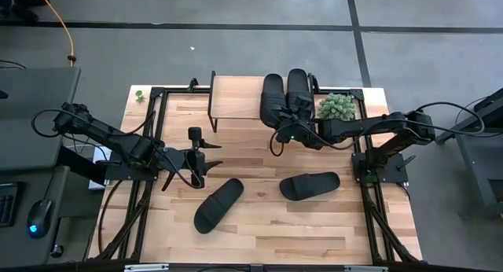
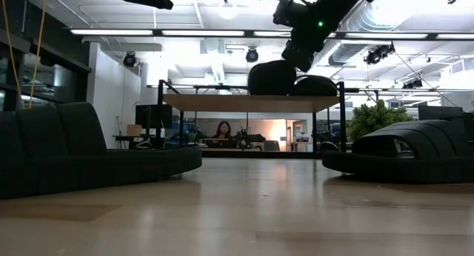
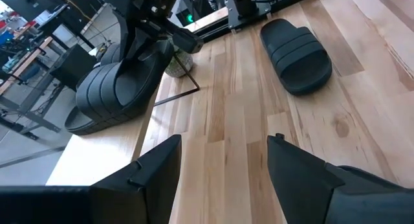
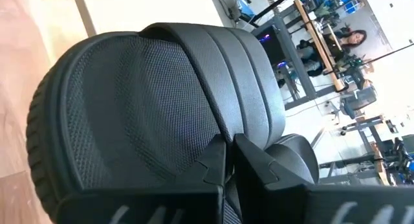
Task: Pick and place slides into the shelf
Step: Put the black slipper on the shelf
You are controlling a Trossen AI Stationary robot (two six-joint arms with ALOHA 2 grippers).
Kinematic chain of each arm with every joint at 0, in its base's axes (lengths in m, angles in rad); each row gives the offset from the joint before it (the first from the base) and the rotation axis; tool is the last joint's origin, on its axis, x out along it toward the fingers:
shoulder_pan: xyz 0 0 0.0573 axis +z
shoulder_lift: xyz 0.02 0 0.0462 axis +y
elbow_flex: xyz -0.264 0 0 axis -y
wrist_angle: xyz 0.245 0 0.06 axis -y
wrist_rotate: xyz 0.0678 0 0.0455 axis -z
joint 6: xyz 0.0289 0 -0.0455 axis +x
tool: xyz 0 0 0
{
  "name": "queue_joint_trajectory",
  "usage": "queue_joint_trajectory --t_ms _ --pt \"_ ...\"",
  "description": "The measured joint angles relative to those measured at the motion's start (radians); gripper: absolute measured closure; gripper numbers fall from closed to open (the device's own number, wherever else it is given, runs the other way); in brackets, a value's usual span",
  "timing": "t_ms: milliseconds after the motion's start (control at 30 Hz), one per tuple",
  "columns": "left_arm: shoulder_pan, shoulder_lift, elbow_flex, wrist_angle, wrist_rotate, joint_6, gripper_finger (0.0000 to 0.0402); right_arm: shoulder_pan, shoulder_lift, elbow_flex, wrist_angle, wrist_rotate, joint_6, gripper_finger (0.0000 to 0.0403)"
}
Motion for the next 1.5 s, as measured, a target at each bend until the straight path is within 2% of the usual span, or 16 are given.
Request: queue_joint_trajectory --t_ms 200,500,1000,1233,1500 --pt "0.0 0.0 0.0 0.0 0.0 0.0 0.019 -0.015 0.0 0.0 -0.003 -0.001 -0.003 0.0393" --pt "0.0 0.0 0.0 0.001 0.0 -0.003 0.019 -0.059 0.001 0.0 -0.02 -0.017 0.009 0.0314" --pt "0.0 0.0 0.0 0.036 0.026 -0.002 0.019 -0.06 0.002 -0.001 -0.024 -0.047 0.001 0.0207" --pt "0.0 0.0 0.0 0.036 0.026 0.0 0.019 -0.04 -0.003 0.001 -0.011 -0.017 0.028 0.0197" --pt "0.0 0.001 0.0 0.037 0.026 0.0 0.019 0.013 -0.035 0.003 -0.016 -0.065 0.088 0.0196"
